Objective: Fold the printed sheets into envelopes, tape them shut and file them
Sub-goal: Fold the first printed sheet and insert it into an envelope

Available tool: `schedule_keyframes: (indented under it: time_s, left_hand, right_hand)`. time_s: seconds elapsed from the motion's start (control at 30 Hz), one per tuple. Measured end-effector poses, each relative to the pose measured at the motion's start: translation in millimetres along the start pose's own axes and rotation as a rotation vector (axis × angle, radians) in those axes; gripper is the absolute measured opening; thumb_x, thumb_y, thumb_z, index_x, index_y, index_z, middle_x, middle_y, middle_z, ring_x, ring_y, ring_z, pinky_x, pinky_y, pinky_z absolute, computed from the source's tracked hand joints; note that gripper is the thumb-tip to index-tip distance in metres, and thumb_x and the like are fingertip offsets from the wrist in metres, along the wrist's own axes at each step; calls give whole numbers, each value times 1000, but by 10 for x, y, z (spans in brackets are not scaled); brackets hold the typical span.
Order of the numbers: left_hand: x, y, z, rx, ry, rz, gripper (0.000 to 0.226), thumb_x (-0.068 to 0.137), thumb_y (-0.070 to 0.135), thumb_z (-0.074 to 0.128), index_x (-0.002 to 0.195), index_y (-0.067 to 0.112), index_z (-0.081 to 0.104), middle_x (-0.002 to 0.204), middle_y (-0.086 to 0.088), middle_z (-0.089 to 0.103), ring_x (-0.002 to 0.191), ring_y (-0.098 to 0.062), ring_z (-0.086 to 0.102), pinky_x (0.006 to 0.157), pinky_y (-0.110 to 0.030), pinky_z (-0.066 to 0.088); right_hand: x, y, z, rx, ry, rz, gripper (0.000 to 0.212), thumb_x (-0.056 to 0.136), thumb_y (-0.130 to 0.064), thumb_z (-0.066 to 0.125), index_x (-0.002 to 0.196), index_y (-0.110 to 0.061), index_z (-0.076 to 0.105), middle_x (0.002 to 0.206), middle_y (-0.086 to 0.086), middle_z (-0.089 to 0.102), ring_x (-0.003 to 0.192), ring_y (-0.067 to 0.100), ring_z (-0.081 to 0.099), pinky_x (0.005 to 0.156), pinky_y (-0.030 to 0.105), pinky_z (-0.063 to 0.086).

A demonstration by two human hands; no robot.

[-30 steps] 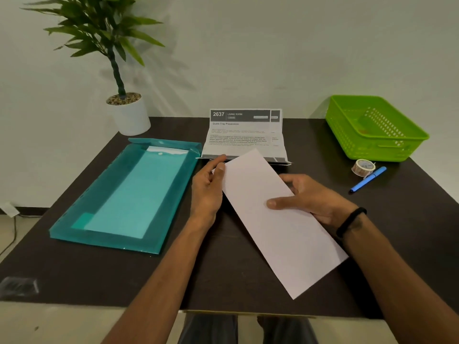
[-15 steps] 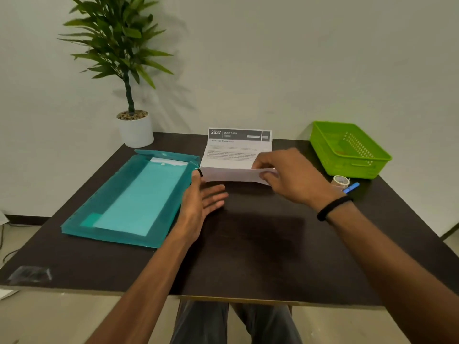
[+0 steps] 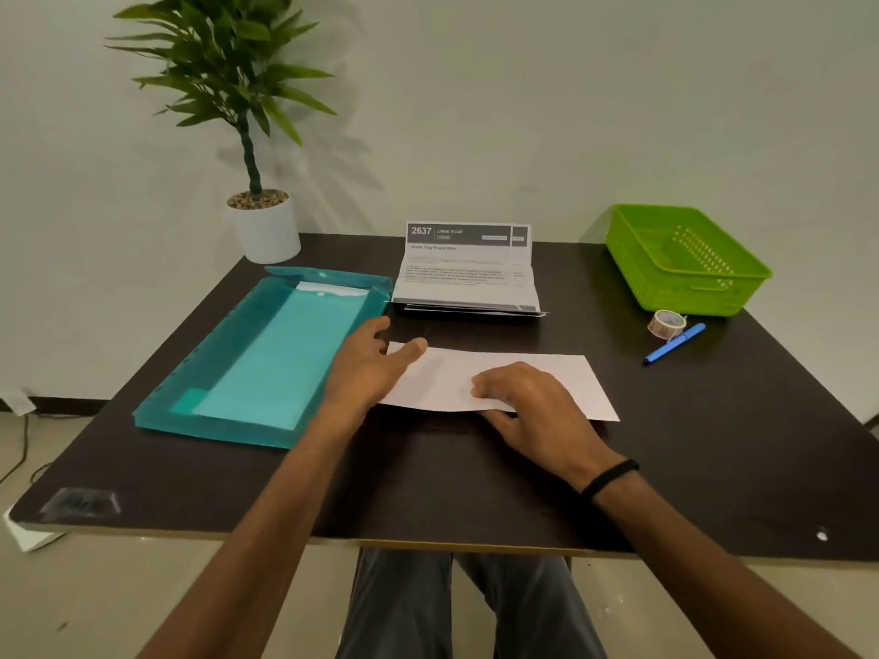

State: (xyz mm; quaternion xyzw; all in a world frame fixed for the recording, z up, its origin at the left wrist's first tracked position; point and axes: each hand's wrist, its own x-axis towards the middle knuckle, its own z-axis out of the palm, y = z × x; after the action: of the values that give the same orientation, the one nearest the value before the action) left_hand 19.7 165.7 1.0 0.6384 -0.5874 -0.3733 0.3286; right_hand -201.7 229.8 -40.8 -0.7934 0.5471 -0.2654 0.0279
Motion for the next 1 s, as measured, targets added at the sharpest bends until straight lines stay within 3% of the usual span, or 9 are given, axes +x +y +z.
schedule_keyframes:
  time_s: [0.1, 0.23, 0.4, 0.47, 0.53, 0.7, 0.9, 1.0]
  left_hand:
    - [-104, -31, 122, 397, 151, 309, 67, 97, 46, 67, 156, 26, 40, 158, -7, 44, 146, -26, 37, 119, -40, 33]
    - [-152, -137, 410, 451, -21, 473, 53, 108, 45, 44, 158, 31, 36, 164, -1, 37, 153, -22, 27, 126, -41, 21]
    - [-169, -242, 658, 578, -118, 449, 51, 111, 44, 26, 161, 34, 29, 172, 0, 19, 160, -22, 7, 128, -47, 4]
    - [-197, -272, 672, 628, -93, 470, 51, 111, 44, 24, 161, 33, 30, 172, -1, 18, 160, -21, 6, 128, -48, 4]
    - [-208, -283, 670, 654, -75, 475, 52, 110, 45, 24, 160, 33, 31, 172, -1, 18, 160, -21, 8, 128, -49, 5]
    - [-205, -289, 673, 683, -63, 482, 53, 109, 48, 25, 160, 34, 31, 172, 0, 20, 160, -21, 11, 128, -49, 7]
    - [-179, -278, 644, 712, -97, 469, 55, 108, 51, 24, 161, 38, 25, 173, 3, 15, 160, -18, 8, 128, -46, 6]
    - [-156, -300, 602, 720, -123, 457, 58, 106, 55, 22, 161, 39, 23, 173, 5, 12, 160, -18, 7, 129, -46, 5]
  right_hand:
    - [-6, -38, -7, 61, -10, 46, 35, 91, -32, 81, 121, -17, 76, 128, 0, 73, 119, 17, 65, 105, 33, 52]
    - [-35, -45, -25, 121, -58, 93, 43, 92, -40, 77, 129, -19, 72, 132, -1, 71, 123, 13, 62, 107, 24, 46]
    - [-75, 4, -42, 192, -72, 104, 42, 89, -43, 80, 125, -21, 75, 128, -6, 73, 122, 5, 60, 105, 19, 45]
    - [-74, 35, -37, 207, -72, 106, 39, 90, -44, 79, 123, -22, 76, 129, -8, 73, 124, 3, 59, 106, 17, 44]
    - [-65, 60, -32, 229, -65, 123, 35, 91, -43, 79, 120, -23, 78, 128, -10, 73, 123, 0, 59, 102, 7, 40]
    - [-57, 94, -63, 309, -28, 177, 22, 94, -34, 77, 114, -23, 80, 119, -13, 75, 104, -13, 59, 93, 0, 41]
    - [-66, 174, -139, 292, -26, 234, 24, 96, -30, 75, 118, -21, 79, 118, -9, 75, 103, -2, 64, 88, -2, 43]
    - [-70, 298, -251, 318, 47, 326, 19, 96, -27, 75, 112, -18, 81, 111, -9, 77, 97, 1, 68, 86, 4, 50]
